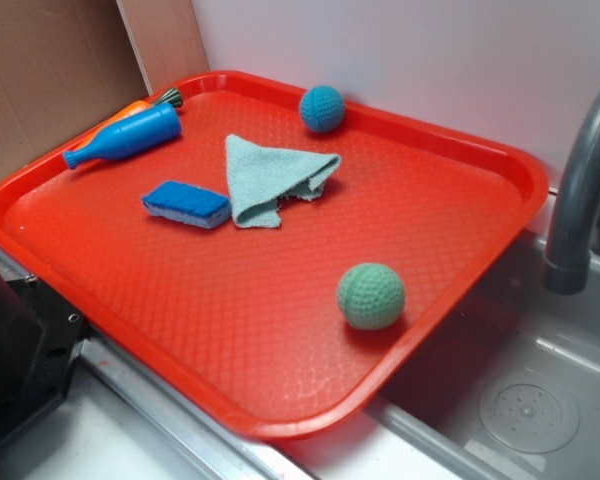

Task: Grab the green ball.

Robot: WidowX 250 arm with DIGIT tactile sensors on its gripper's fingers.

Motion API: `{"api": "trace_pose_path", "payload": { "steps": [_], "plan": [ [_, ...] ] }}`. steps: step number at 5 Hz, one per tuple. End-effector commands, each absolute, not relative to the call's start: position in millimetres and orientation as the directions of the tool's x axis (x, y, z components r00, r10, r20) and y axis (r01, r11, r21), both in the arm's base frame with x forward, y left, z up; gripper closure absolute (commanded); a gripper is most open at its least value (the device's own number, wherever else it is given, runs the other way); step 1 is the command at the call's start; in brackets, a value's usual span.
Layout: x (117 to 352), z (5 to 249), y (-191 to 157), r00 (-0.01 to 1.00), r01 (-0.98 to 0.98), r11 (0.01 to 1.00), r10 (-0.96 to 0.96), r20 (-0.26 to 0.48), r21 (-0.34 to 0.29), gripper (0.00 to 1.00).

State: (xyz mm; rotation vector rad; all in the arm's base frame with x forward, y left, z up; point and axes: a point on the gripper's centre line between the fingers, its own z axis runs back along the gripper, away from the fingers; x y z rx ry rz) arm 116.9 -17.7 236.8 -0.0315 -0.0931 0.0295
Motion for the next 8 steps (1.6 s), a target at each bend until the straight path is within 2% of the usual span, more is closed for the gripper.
{"api": "trace_pose_path", "payload": {
  "steps": [1,2,3,4,5,6,7,8],
  "plan": [
    [116.9,236.8,-17.7,0.995,-0.028,0.999,0.031,0.092,-0.033,0.00],
    [162.3,206.8,-67.7,0.972,0.220,0.975,-0.220,0.084,0.005,0.00],
    [194.1,186.8,-127.8,0.882,0.454,0.891,-0.453,0.128,0.018,0.00],
    [185.6,169.8,-184.3,0.732,0.662,0.750,-0.645,0.217,-0.003,0.00],
    [165.7,156.7,-187.5,0.539,0.826,0.563,-0.801,0.259,0.022,0.00],
    [151.7,143.8,-158.2,0.324,0.940,0.341,-0.903,0.281,0.013,0.00],
    [164.1,128.3,-130.1,0.101,0.995,0.098,-0.956,0.274,-0.024,0.00],
    [178.8,115.1,-133.8,0.047,0.999,0.045,-0.965,0.256,-0.014,0.00]
  ]
}}
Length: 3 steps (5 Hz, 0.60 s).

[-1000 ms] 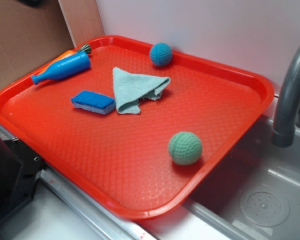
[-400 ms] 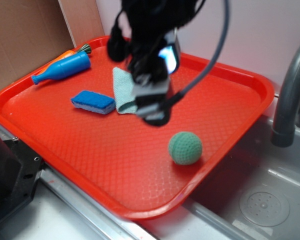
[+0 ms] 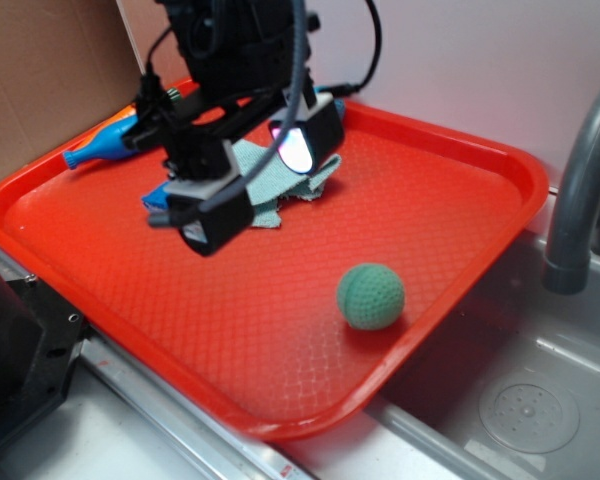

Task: Grab the green ball.

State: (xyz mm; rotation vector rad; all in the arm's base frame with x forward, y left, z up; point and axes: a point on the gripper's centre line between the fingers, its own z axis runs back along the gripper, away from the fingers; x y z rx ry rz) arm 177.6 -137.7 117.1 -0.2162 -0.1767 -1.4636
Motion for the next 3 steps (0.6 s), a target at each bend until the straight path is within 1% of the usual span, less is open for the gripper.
{"api": "trace_pose_path", "payload": {
  "steps": [1,2,3],
  "plan": [
    [192.1,95.6,-139.4,0.023,0.999,0.015,-0.966,0.258,-0.033,0.00],
    [195.7,64.7,-154.5,-0.017,0.998,-0.030,-0.978,0.209,-0.063,0.00],
    [195.6,48.9,-161.4,-0.016,0.996,-0.029,-0.987,0.158,-0.081,0.00]
  ]
}}
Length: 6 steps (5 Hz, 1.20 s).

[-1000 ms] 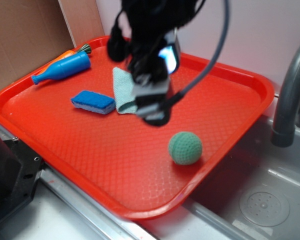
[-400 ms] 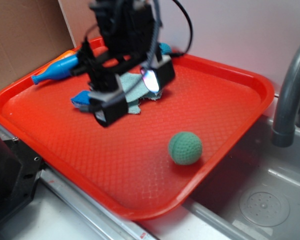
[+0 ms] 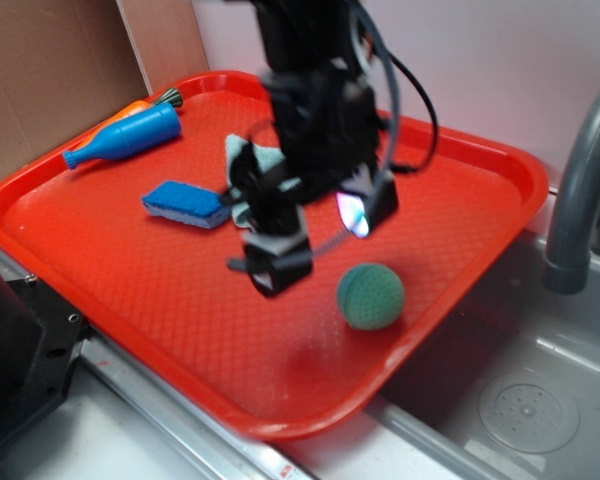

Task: Grab the green ball.

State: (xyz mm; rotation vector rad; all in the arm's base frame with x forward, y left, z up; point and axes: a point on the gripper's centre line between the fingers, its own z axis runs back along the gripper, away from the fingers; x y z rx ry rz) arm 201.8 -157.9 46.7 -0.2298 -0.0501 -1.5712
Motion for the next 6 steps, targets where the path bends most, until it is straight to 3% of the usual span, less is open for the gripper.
{"api": "trace_pose_path", "payload": {
  "steps": [1,2,3,4,5,6],
  "plan": [
    [196.3,47.0,-162.0,-0.003,0.996,-0.014,-0.992,0.124,-0.093,1.00],
    [195.2,51.1,-161.9,0.012,0.996,0.001,-0.992,0.122,-0.089,1.00],
    [193.1,79.6,-153.3,0.069,0.997,0.066,-0.992,0.109,-0.026,1.00],
    [182.8,128.0,-130.6,0.218,0.970,0.224,-0.973,0.073,0.089,1.00],
    [173.2,170.8,-104.2,0.422,0.897,0.428,-0.903,0.078,0.109,1.00],
    [161.9,188.3,-82.3,0.634,0.765,0.640,-0.768,0.090,0.071,1.00]
  ]
}}
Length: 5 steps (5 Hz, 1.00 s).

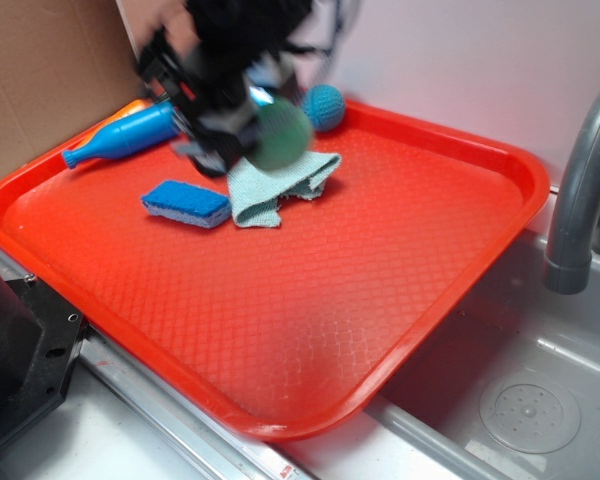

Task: Grab the green ball.

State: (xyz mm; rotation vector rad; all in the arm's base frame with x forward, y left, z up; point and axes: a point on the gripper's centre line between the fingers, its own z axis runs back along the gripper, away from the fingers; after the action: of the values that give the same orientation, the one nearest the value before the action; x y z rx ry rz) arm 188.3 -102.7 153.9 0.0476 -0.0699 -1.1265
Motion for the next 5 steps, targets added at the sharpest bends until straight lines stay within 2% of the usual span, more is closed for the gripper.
{"api": "trace_pose_path", "payload": {
  "steps": [1,2,3,4,5],
  "plan": [
    [150.9,193.3,-55.0,0.809,0.585,0.811,-0.584,0.062,0.011,1.00],
    [134.3,195.2,-35.5,0.927,0.365,0.930,-0.366,0.083,0.030,1.00],
    [110.3,202.5,-26.4,0.987,0.122,0.990,-0.129,0.101,0.072,1.00],
    [104.1,197.5,-18.8,0.991,-0.123,0.985,0.115,0.073,0.122,1.00],
    [112.1,175.9,-11.3,0.933,-0.359,0.925,0.357,0.042,0.123,1.00]
  ]
}}
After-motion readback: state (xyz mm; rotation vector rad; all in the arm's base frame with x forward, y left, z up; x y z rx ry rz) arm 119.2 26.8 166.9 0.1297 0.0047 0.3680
